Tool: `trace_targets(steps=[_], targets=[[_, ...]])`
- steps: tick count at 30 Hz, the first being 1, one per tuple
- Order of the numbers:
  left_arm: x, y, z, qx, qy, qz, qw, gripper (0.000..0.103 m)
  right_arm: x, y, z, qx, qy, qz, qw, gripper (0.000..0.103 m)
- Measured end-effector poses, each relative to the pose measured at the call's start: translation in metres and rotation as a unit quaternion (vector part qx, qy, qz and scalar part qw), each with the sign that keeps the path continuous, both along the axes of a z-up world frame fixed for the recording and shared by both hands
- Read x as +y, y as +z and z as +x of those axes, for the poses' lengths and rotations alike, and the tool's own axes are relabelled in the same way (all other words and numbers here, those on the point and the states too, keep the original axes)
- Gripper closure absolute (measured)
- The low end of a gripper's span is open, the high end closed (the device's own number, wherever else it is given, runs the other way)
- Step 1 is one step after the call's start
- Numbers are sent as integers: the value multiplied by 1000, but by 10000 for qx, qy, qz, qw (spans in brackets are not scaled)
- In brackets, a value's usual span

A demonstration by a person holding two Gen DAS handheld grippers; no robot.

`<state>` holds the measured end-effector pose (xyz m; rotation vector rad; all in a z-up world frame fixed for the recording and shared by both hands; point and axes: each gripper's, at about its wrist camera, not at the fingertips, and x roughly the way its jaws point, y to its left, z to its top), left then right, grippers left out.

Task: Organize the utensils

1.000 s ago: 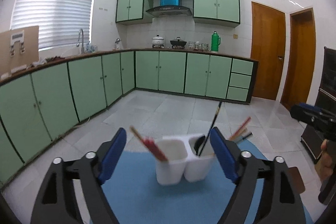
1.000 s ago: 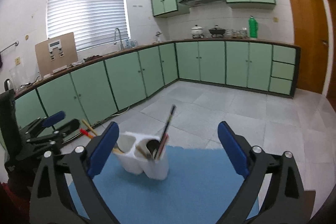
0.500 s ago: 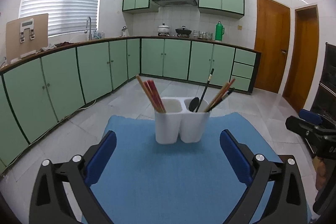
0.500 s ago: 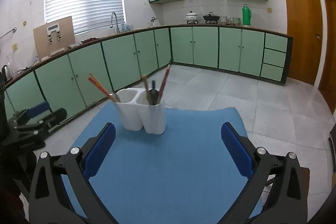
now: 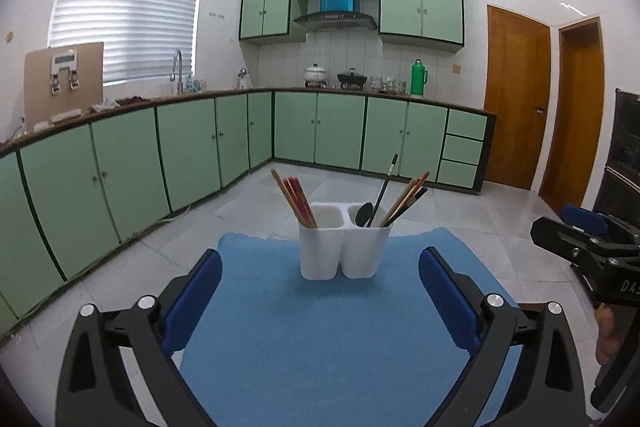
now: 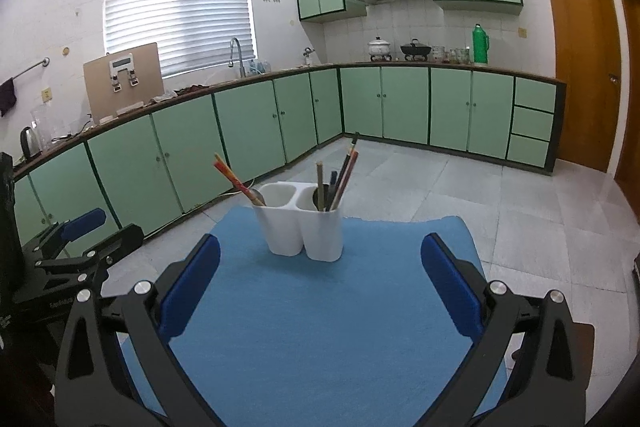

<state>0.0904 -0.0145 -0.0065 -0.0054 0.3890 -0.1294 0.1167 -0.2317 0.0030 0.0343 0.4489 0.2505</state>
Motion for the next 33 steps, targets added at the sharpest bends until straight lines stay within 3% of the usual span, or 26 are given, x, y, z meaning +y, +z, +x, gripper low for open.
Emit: trace_targets(steps=[17, 33], targets=[[-2, 28, -42, -410, -8, -55, 9991, 6, 12, 25, -40, -333, 246, -98, 9991, 5], [-3, 38, -57, -579, 5, -17, 9983, 6, 14, 35, -51, -485, 268, -100, 9984, 5]])
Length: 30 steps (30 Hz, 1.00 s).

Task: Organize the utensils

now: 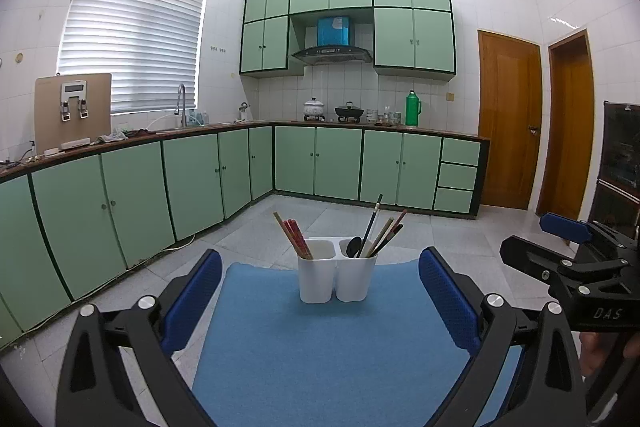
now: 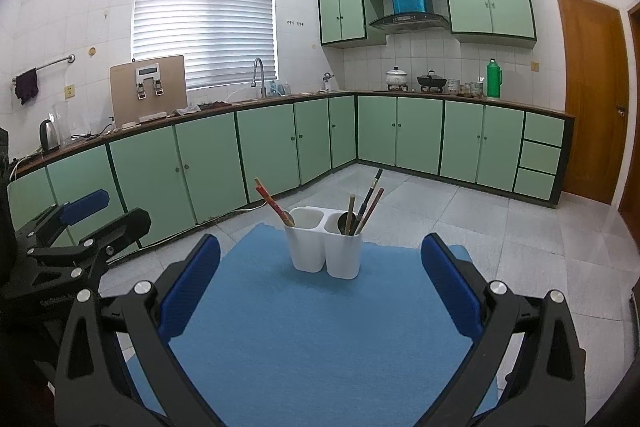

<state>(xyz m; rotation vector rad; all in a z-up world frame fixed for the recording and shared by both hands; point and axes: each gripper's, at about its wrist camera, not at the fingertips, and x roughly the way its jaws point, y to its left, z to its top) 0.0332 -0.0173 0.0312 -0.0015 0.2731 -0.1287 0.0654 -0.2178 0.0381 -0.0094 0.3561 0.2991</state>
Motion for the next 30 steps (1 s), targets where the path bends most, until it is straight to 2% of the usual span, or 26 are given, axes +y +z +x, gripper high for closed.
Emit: trace_targets(steps=[30], targets=[[1, 6, -5, -45, -2, 23, 10000, 6, 1, 1, -4, -65, -4, -18, 10000, 5]])
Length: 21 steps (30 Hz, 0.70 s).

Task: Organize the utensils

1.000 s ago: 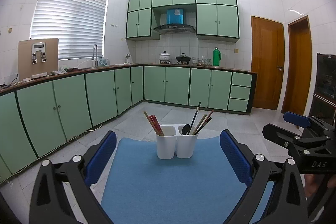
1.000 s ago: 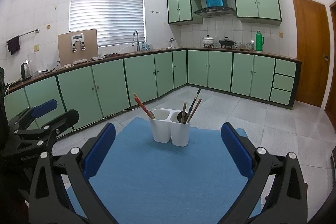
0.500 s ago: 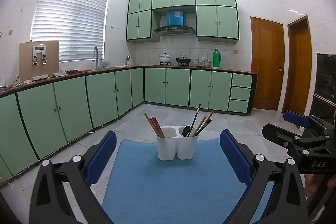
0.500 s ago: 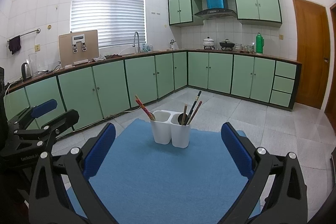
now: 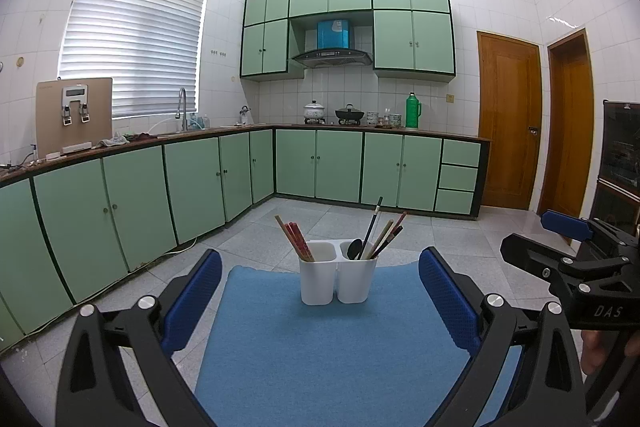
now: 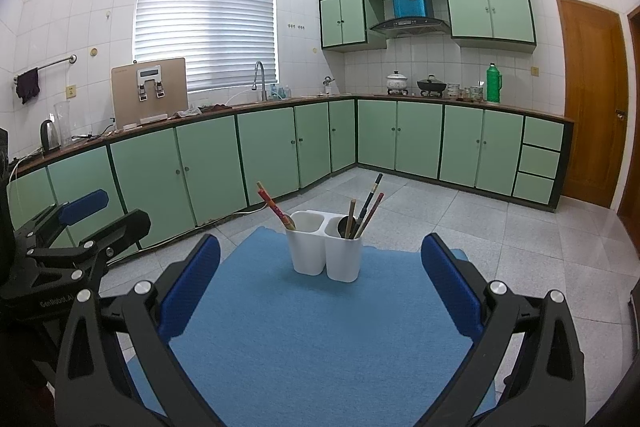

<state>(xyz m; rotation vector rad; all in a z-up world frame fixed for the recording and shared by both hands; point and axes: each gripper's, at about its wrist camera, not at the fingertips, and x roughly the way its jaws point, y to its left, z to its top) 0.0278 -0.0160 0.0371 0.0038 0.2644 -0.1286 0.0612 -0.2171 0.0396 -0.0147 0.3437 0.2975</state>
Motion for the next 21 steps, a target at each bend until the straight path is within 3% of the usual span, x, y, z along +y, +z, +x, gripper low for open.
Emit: trace_targets(steps=[21], targets=[[0, 1, -1, -12, 0, 15, 10000, 6, -1, 1, -2, -5, -6, 8, 10000, 5]])
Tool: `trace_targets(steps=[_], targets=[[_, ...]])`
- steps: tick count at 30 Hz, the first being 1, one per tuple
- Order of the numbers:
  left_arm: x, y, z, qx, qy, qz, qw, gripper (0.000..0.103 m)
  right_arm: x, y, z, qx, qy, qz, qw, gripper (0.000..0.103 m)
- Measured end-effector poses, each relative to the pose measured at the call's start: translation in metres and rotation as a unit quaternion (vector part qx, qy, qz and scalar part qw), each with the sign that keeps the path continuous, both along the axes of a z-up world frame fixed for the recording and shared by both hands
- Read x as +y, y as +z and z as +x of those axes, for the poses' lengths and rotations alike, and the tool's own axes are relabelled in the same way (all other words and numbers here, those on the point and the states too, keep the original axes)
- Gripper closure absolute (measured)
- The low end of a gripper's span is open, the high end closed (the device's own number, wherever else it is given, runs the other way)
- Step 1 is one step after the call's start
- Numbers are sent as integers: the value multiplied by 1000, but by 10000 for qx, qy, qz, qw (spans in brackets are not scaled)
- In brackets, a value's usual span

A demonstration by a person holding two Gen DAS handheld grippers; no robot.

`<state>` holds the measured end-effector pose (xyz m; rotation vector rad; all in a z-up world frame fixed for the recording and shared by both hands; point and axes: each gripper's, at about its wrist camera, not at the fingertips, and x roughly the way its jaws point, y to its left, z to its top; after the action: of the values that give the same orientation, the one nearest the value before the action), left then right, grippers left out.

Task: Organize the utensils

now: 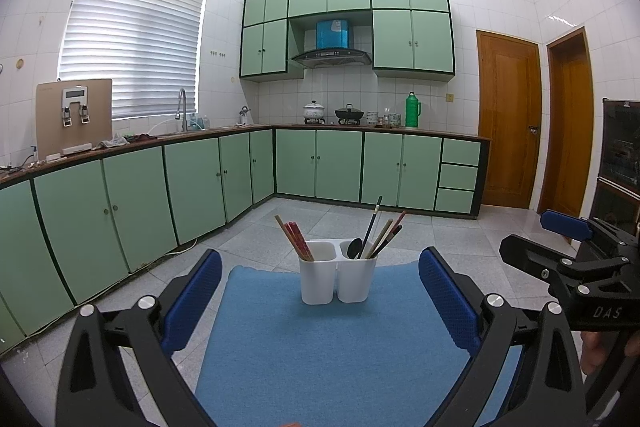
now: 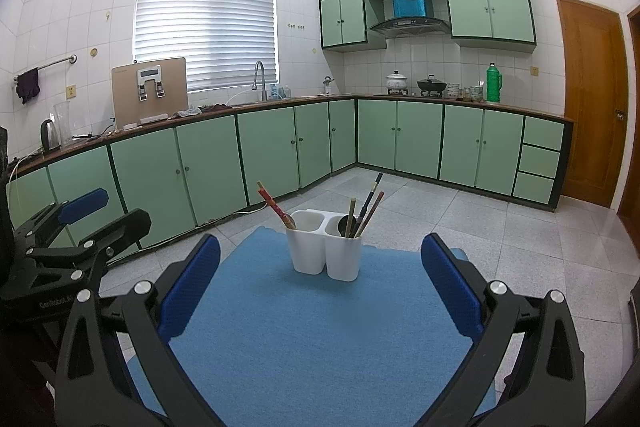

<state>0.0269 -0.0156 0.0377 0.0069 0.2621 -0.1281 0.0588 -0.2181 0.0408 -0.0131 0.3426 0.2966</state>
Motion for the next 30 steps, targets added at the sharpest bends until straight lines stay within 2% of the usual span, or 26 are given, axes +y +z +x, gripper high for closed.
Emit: trace_targets(steps=[30], targets=[[5, -4, 5, 108, -51, -16, 9999, 6, -1, -6, 1, 44, -38, -4, 10000, 5]])
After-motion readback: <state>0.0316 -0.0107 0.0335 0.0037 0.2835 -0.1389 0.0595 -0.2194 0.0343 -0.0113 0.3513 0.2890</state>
